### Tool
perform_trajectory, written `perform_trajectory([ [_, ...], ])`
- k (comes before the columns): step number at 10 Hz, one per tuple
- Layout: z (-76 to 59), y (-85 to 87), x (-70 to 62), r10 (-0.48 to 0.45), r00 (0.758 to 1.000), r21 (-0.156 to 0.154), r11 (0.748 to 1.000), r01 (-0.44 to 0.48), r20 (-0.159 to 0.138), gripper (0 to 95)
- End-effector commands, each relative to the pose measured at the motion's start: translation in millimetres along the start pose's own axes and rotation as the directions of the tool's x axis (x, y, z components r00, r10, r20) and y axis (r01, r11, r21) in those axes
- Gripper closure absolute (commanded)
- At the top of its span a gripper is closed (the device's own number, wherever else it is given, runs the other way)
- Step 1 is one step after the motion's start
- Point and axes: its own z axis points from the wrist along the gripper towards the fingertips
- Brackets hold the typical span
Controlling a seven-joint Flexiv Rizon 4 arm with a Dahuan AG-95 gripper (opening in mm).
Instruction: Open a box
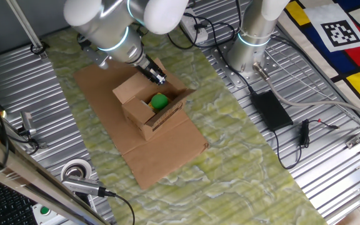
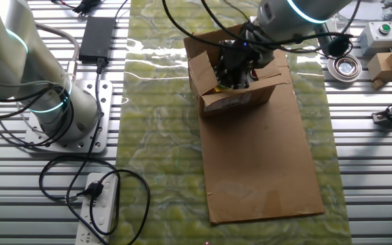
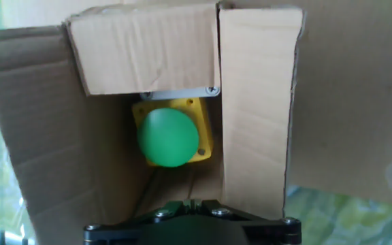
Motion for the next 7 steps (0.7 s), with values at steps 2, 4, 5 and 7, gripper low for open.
perform_trajectory([
  [2, -5.2, -4.9, 26.9, -0.002, 0.999, -0.014, 1.0, 0.002, -0.043, 95.0],
  [4, 0.4, -5.2, 39.6, 0.004, 0.999, -0.02, 1.0, -0.005, -0.054, 95.0],
  [5, 5.5, -4.4, 46.0, 0.008, 0.998, -0.021, 1.0, -0.009, -0.056, 95.0],
  [7, 16.9, -3.4, 57.1, 0.011, 0.999, -0.021, 1.0, -0.012, -0.053, 95.0],
])
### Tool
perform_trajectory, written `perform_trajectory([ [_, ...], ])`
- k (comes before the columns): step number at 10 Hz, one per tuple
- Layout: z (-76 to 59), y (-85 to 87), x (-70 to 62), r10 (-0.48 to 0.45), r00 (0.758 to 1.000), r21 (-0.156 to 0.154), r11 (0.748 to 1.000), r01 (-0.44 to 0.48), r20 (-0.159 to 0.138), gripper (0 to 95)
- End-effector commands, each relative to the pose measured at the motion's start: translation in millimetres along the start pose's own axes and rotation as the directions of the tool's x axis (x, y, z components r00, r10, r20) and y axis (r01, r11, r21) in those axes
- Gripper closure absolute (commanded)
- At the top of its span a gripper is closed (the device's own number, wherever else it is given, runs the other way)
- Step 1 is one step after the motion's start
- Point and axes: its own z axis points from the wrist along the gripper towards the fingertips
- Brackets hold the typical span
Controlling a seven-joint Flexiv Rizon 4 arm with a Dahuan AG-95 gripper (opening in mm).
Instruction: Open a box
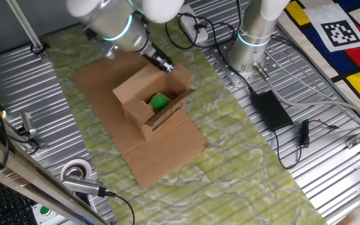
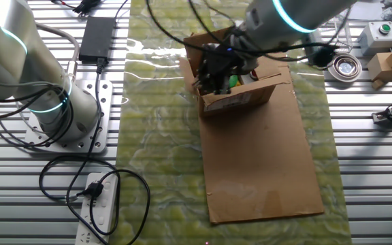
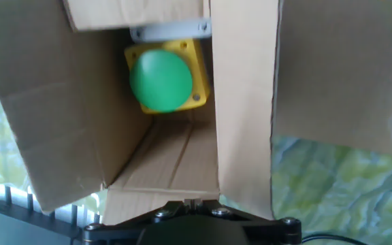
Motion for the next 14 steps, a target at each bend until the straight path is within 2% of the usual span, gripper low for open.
perform_trajectory([
  [1, 5.8, -0.1, 2.3, 0.002, 1.0, 0.0, 1.0, -0.002, 0.003, 95.0],
  [6, 15.2, -2.4, -2.3, 0.001, 0.999, 0.002, 1.0, -0.001, 0.039, 95.0],
  [9, 20.6, 2.1, -6.3, 0.01, 0.998, 0.005, 1.0, -0.011, 0.06, 95.0],
  [14, 25.5, 9.2, -10.5, 0.021, 0.997, 0.006, 1.0, -0.021, 0.07, 95.0],
])
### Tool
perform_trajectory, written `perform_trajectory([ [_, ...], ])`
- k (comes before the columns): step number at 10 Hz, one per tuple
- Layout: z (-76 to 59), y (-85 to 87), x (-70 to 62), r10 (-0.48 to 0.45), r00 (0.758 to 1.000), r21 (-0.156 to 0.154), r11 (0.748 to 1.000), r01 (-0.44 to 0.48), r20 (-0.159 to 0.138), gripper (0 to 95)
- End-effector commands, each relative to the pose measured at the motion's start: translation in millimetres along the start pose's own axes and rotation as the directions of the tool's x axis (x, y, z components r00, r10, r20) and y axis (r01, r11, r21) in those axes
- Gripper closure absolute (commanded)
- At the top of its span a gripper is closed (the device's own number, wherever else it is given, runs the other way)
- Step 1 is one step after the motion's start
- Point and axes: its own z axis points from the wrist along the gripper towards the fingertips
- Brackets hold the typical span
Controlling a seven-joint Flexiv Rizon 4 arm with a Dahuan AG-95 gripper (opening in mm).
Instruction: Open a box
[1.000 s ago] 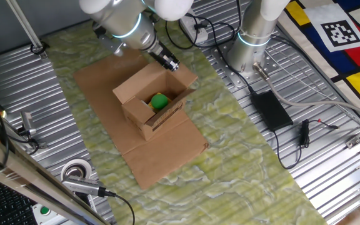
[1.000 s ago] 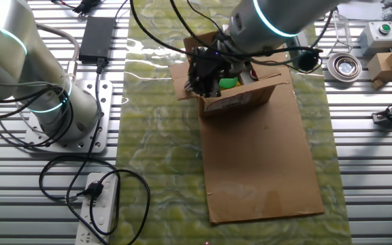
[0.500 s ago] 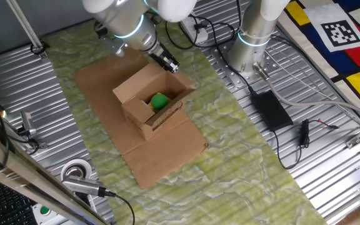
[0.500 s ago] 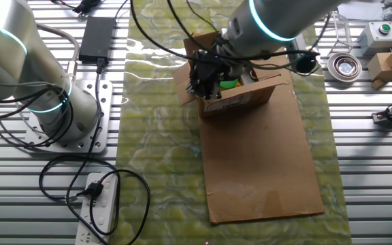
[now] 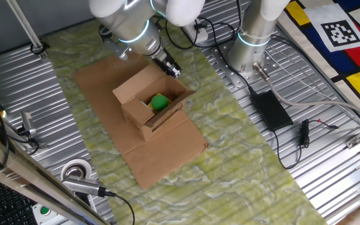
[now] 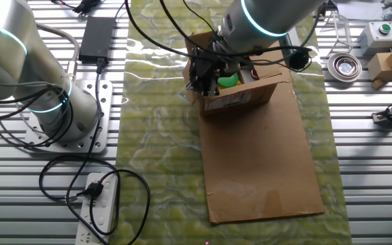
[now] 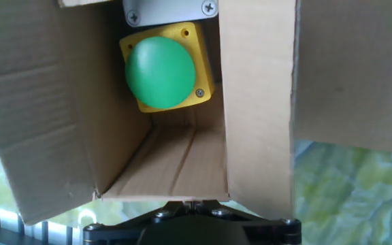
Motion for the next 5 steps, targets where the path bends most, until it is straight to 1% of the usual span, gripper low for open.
perform_trajectory([
  [1, -3.4, 1.6, 1.3, 0.001, 1.0, -0.003, 1.0, -0.001, -0.014, 95.0],
  [3, -20.6, 7.1, 8.2, -0.005, 1.0, -0.013, 1.0, 0.005, -0.022, 95.0],
  [4, -24.9, 8.3, 9.9, -0.009, 1.0, -0.015, 1.0, 0.008, -0.025, 95.0],
  [5, -32.6, 10.5, 10.0, 0.0, 1.0, -0.015, 1.0, -0.001, -0.028, 95.0],
])
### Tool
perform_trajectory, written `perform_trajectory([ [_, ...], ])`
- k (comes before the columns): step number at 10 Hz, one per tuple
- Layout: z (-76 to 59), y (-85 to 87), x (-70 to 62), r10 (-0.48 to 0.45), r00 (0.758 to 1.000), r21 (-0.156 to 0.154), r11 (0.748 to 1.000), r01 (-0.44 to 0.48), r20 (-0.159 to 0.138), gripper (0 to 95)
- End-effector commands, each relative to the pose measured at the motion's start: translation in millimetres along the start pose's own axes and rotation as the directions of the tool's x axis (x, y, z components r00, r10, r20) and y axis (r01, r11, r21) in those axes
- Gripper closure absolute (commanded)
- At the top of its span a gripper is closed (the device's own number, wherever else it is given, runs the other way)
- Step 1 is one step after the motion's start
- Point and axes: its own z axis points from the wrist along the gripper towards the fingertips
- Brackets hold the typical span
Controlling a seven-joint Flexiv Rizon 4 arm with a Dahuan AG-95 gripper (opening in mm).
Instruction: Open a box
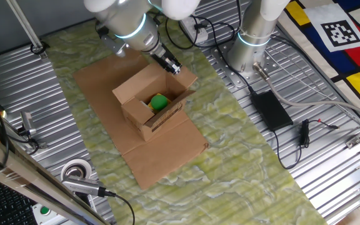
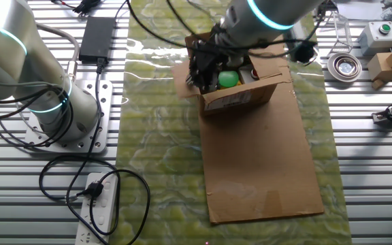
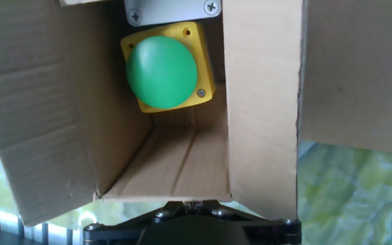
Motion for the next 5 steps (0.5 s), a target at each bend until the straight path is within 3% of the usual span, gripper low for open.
perform_trajectory([
  [1, -8.9, 1.3, -7.9, 0.012, 1.0, 0.004, 1.0, -0.012, 0.008, 95.0],
  [2, -10.2, 1.3, -11.2, 0.008, 1.0, 0.006, 1.0, -0.008, 0.017, 95.0],
  [4, -9.1, -1.7, -38.7, 0.006, 0.997, 0.018, 1.0, -0.007, 0.082, 95.0],
  [5, -10.2, -5.1, -51.8, 0.003, 0.995, 0.021, 1.0, -0.005, 0.1, 95.0],
])
